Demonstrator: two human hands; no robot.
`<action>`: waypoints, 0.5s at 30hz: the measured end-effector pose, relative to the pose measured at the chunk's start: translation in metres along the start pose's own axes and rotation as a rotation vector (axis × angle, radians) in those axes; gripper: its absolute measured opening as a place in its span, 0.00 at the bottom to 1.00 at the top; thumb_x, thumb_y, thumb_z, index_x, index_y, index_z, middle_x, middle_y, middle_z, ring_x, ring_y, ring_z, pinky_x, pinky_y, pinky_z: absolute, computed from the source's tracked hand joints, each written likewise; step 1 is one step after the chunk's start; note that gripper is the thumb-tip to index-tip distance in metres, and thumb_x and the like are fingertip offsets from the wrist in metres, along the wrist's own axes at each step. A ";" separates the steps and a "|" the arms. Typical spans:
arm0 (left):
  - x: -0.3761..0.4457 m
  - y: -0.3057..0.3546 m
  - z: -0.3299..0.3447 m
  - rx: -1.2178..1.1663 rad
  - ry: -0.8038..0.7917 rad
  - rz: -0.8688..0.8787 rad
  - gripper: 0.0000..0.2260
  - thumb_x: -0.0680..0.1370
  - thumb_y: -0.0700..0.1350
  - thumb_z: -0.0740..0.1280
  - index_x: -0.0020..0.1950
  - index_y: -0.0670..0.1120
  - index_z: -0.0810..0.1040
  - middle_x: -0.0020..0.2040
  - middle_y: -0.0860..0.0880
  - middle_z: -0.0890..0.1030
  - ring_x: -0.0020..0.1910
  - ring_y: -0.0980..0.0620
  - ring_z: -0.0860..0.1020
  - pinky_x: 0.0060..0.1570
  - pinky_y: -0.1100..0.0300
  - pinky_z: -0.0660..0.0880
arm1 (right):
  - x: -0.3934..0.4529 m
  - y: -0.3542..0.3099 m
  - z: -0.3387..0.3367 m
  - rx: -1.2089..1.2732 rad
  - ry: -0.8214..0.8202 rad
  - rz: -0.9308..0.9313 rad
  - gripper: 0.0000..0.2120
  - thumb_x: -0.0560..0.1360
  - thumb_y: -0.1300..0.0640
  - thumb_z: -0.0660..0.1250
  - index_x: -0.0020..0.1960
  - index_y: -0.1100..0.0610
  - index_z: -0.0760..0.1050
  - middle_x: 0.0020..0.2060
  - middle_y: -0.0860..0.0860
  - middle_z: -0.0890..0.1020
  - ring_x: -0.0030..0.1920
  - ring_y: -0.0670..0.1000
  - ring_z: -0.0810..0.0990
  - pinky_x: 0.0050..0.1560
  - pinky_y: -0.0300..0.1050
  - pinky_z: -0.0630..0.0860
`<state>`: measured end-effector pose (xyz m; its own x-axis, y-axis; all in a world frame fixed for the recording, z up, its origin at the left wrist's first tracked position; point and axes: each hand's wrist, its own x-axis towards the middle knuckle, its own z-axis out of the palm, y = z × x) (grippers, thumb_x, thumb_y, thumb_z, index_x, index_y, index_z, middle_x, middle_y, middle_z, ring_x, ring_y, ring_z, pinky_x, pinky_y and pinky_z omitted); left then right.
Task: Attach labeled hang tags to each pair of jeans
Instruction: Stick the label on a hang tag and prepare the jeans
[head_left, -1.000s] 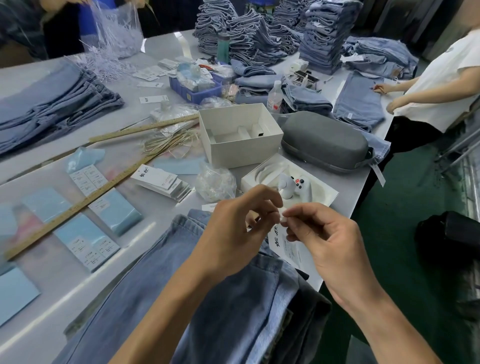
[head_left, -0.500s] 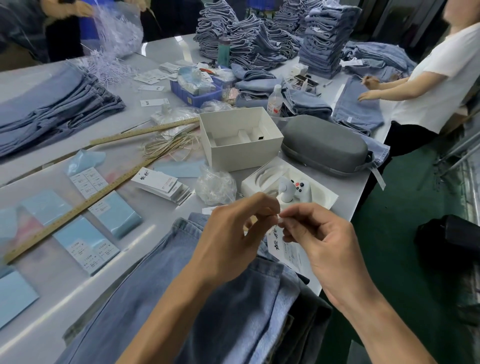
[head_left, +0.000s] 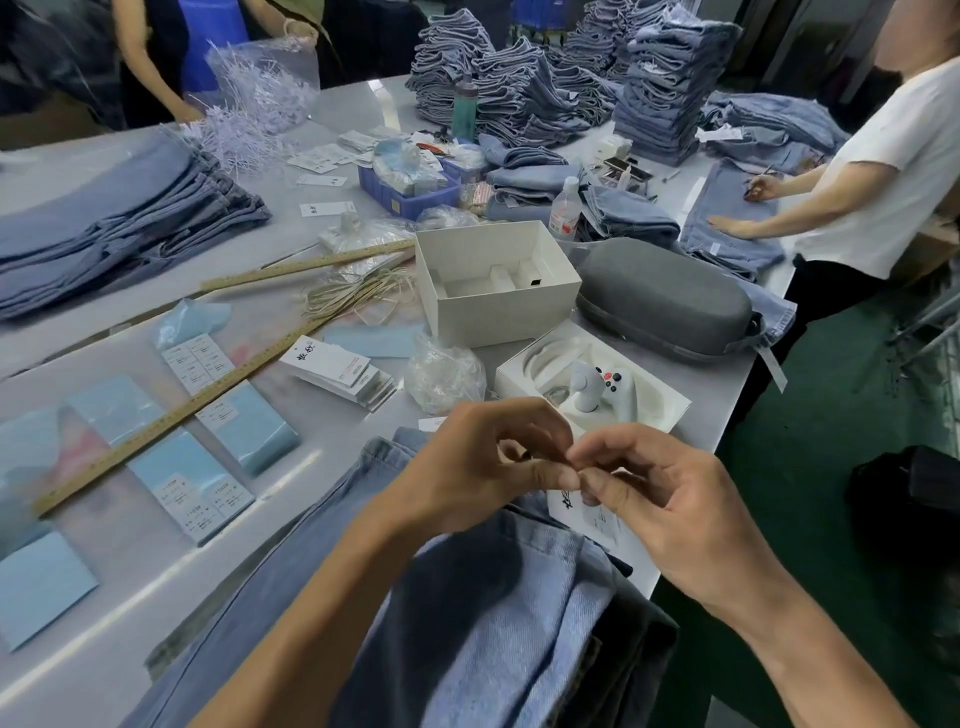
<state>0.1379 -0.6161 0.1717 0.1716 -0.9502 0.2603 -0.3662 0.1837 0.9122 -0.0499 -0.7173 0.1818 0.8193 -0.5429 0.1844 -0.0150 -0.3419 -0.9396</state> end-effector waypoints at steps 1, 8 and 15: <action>0.001 -0.001 0.002 -0.003 -0.002 0.015 0.09 0.74 0.45 0.78 0.49 0.43 0.83 0.43 0.50 0.86 0.43 0.52 0.83 0.46 0.49 0.76 | -0.001 -0.002 -0.001 -0.013 0.013 -0.016 0.10 0.75 0.58 0.70 0.53 0.45 0.82 0.47 0.50 0.85 0.46 0.49 0.85 0.49 0.36 0.80; -0.009 -0.008 -0.001 0.182 0.281 0.059 0.06 0.74 0.43 0.78 0.45 0.41 0.86 0.42 0.48 0.84 0.38 0.53 0.78 0.39 0.59 0.74 | 0.011 -0.028 0.007 -0.505 0.066 -0.198 0.10 0.73 0.56 0.71 0.53 0.47 0.85 0.46 0.40 0.86 0.46 0.41 0.85 0.46 0.31 0.79; -0.145 -0.045 -0.040 0.155 0.806 -0.239 0.16 0.78 0.30 0.66 0.58 0.47 0.85 0.52 0.53 0.85 0.50 0.59 0.82 0.53 0.67 0.77 | 0.044 -0.060 0.116 -0.474 -0.065 -0.484 0.13 0.76 0.62 0.73 0.59 0.51 0.83 0.49 0.44 0.85 0.46 0.42 0.83 0.53 0.32 0.75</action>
<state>0.1660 -0.4760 0.1056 0.8367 -0.4790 0.2655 -0.3481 -0.0908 0.9331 0.0536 -0.6321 0.2128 0.8296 -0.2022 0.5204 0.1242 -0.8420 -0.5250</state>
